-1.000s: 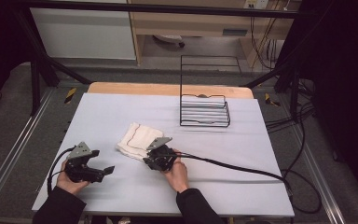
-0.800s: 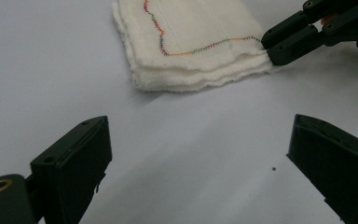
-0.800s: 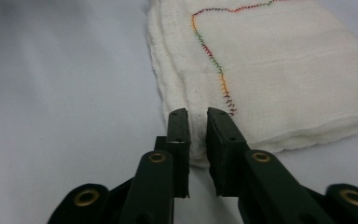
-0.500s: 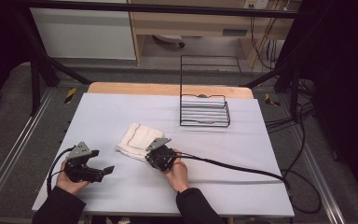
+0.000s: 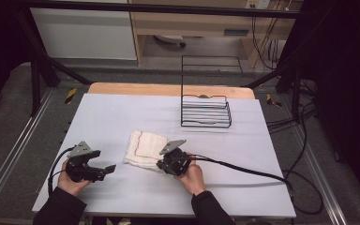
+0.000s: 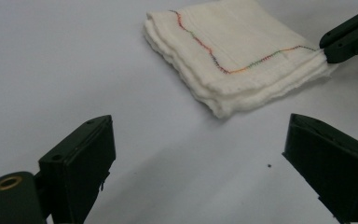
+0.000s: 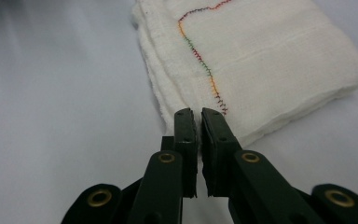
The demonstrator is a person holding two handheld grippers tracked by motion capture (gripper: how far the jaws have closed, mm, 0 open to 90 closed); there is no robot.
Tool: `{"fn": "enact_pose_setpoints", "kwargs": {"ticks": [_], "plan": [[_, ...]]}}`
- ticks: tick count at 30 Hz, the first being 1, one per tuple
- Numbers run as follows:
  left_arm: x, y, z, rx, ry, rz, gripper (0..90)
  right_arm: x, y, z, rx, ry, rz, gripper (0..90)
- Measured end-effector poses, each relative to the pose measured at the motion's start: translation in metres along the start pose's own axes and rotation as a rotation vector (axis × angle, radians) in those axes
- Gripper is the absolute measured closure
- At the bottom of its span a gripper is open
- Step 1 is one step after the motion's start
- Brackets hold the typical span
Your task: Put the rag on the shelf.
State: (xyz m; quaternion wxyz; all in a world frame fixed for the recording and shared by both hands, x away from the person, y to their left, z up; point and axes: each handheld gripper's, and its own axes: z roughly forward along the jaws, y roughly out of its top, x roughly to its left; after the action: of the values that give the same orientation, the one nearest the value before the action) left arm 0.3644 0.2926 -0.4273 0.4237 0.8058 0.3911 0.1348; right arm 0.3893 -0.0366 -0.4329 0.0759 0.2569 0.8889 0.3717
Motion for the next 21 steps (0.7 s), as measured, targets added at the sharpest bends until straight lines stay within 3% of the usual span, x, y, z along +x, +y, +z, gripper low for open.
{"fn": "enact_pose_setpoints", "kwargs": {"ticks": [4, 5, 11, 13, 17, 21], "plan": [[-0.005, 0.004, 0.004, 0.000, -0.012, -0.017, 12.1, -0.001, -0.008, -0.011, 0.004, 0.003, 0.004, 85.4], [-0.011, 0.008, 0.009, -0.001, -0.022, -0.036, 13.3, -0.001, -0.014, -0.016, 0.009, -0.001, -0.005, 85.3], [-0.032, 0.018, 0.025, 0.022, -0.025, -0.045, 20.0, -0.002, -0.025, -0.022, 0.002, -0.012, -0.002, 84.7], [-0.038, 0.021, 0.033, 0.037, -0.030, -0.047, 27.8, -0.003, -0.028, -0.022, -0.011, -0.010, 0.003, 83.2], [-0.047, 0.024, 0.048, 0.067, -0.018, -0.060, 41.2, -0.002, -0.028, -0.027, -0.038, -0.016, 0.017, 71.9], [-0.048, 0.021, 0.054, 0.089, -0.006, -0.071, 50.1, -0.009, -0.030, -0.039, -0.094, -0.055, 0.117, 55.6]]}}
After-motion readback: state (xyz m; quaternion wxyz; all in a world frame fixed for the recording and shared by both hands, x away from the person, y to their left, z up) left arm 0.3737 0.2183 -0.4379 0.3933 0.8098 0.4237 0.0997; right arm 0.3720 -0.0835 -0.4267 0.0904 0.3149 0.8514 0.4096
